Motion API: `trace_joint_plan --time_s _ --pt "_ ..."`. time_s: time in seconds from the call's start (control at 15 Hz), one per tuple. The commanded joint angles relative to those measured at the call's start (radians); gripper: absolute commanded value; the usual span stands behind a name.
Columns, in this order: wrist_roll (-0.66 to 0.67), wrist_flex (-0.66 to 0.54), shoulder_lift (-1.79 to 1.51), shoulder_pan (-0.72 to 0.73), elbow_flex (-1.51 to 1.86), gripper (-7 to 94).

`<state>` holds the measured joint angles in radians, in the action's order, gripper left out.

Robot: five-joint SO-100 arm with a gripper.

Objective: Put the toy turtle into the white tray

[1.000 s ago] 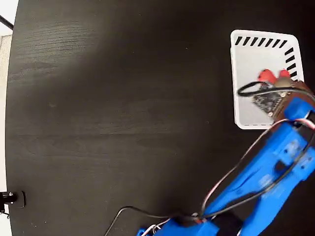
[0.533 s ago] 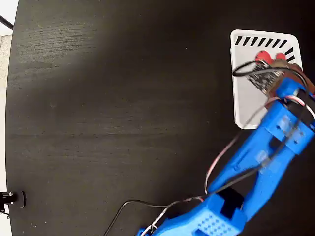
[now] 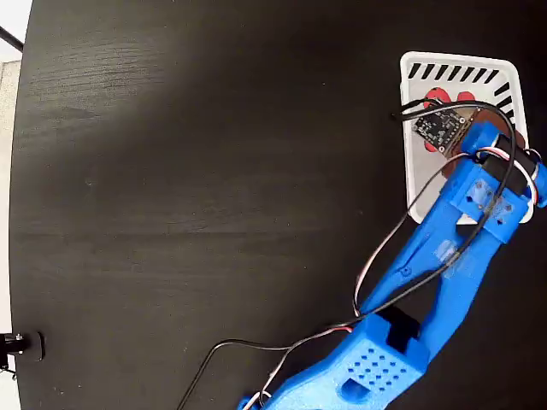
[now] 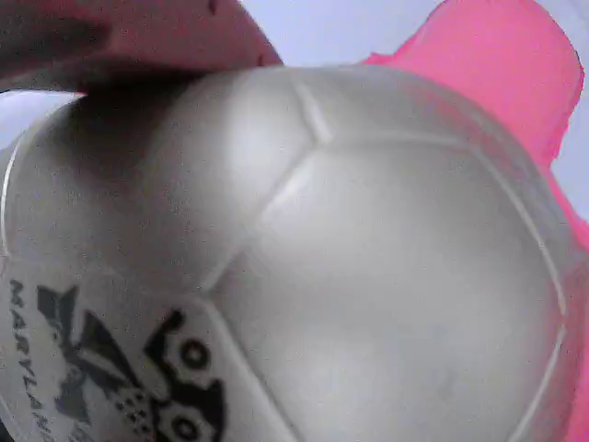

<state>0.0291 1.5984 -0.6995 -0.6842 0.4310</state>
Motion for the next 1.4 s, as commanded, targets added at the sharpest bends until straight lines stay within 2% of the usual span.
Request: trace_joint_plan --time_s 0.0,0.47,0.53,0.6,0.67,0.73,0.87,1.33 --pt "0.006 -0.006 -0.043 -0.012 -0.084 0" --pt "0.017 0.008 -0.041 -0.023 -0.089 0" --pt "0.021 0.011 -0.041 -0.025 -0.087 6" --pt "0.025 0.015 -0.041 -0.026 -0.086 19" --pt "0.028 0.021 -0.041 -0.029 -0.086 39" --pt "0.032 0.023 -0.041 -0.031 -0.081 52" --pt "0.041 0.038 -0.043 -0.031 -0.083 62" --pt "0.043 0.043 -0.046 -0.031 -0.081 60"
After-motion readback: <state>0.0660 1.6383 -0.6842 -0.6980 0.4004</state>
